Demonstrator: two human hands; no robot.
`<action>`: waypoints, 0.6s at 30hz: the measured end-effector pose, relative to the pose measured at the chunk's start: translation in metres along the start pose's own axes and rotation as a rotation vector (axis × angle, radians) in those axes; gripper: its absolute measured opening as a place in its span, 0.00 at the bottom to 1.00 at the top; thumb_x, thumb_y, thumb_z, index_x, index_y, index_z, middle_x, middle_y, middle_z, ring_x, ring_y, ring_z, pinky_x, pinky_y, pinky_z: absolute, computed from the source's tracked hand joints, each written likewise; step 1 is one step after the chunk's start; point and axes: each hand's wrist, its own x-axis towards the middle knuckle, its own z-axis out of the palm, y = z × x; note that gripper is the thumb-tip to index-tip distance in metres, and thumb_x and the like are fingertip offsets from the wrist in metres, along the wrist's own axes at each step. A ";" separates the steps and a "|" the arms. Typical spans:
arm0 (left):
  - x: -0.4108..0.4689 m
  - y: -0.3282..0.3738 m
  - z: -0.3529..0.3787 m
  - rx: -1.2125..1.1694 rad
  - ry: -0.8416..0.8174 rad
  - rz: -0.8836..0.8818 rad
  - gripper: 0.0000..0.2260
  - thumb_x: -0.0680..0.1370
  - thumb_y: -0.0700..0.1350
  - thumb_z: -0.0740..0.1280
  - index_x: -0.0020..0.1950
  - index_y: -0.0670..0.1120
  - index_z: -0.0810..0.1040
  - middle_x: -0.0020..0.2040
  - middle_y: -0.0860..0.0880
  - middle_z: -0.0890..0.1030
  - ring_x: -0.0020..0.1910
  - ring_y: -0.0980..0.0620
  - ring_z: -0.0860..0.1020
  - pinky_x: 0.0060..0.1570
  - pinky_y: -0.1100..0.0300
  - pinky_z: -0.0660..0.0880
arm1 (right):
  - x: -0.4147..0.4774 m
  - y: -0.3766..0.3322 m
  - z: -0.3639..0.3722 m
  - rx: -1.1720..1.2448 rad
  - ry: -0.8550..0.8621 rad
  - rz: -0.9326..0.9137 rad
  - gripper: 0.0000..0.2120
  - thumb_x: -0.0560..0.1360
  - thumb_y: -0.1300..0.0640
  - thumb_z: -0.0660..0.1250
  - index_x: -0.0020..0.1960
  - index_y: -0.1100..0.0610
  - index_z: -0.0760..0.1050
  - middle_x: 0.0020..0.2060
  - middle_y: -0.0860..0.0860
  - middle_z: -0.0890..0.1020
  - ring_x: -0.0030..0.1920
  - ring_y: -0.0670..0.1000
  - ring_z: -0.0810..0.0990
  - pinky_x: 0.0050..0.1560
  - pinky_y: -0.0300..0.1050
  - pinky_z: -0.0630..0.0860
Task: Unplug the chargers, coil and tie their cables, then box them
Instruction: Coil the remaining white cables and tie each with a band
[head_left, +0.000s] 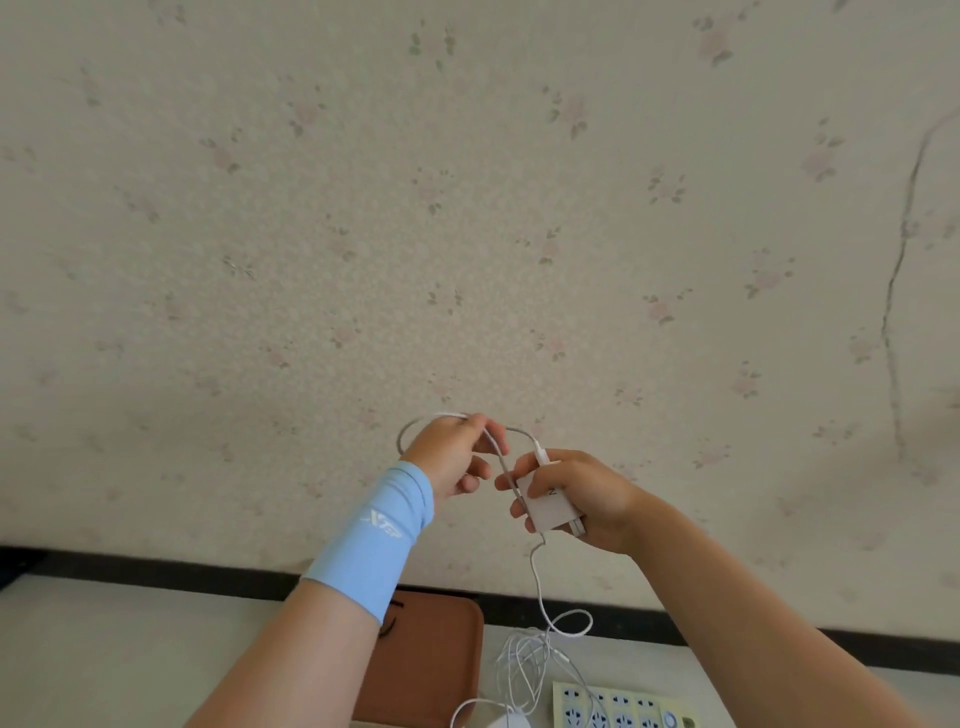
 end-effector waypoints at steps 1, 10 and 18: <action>0.004 0.000 -0.004 -0.142 0.004 -0.048 0.13 0.85 0.44 0.55 0.45 0.43 0.75 0.40 0.46 0.79 0.26 0.53 0.69 0.23 0.66 0.61 | -0.001 -0.001 -0.001 0.056 -0.039 0.026 0.10 0.75 0.72 0.59 0.53 0.63 0.73 0.52 0.62 0.83 0.43 0.57 0.82 0.45 0.51 0.78; 0.027 -0.002 -0.041 -0.880 0.187 -0.059 0.16 0.86 0.46 0.49 0.39 0.49 0.66 0.22 0.54 0.69 0.14 0.59 0.60 0.13 0.69 0.53 | 0.000 -0.004 -0.014 -0.294 -0.457 0.273 0.24 0.69 0.63 0.61 0.65 0.61 0.76 0.52 0.58 0.83 0.46 0.54 0.82 0.50 0.46 0.77; 0.015 -0.007 -0.022 -0.618 0.137 -0.203 0.32 0.81 0.65 0.52 0.59 0.35 0.72 0.47 0.39 0.78 0.34 0.46 0.76 0.32 0.58 0.74 | 0.005 -0.001 -0.009 0.001 -0.122 0.130 0.17 0.77 0.63 0.62 0.64 0.63 0.78 0.47 0.57 0.84 0.39 0.53 0.79 0.43 0.47 0.73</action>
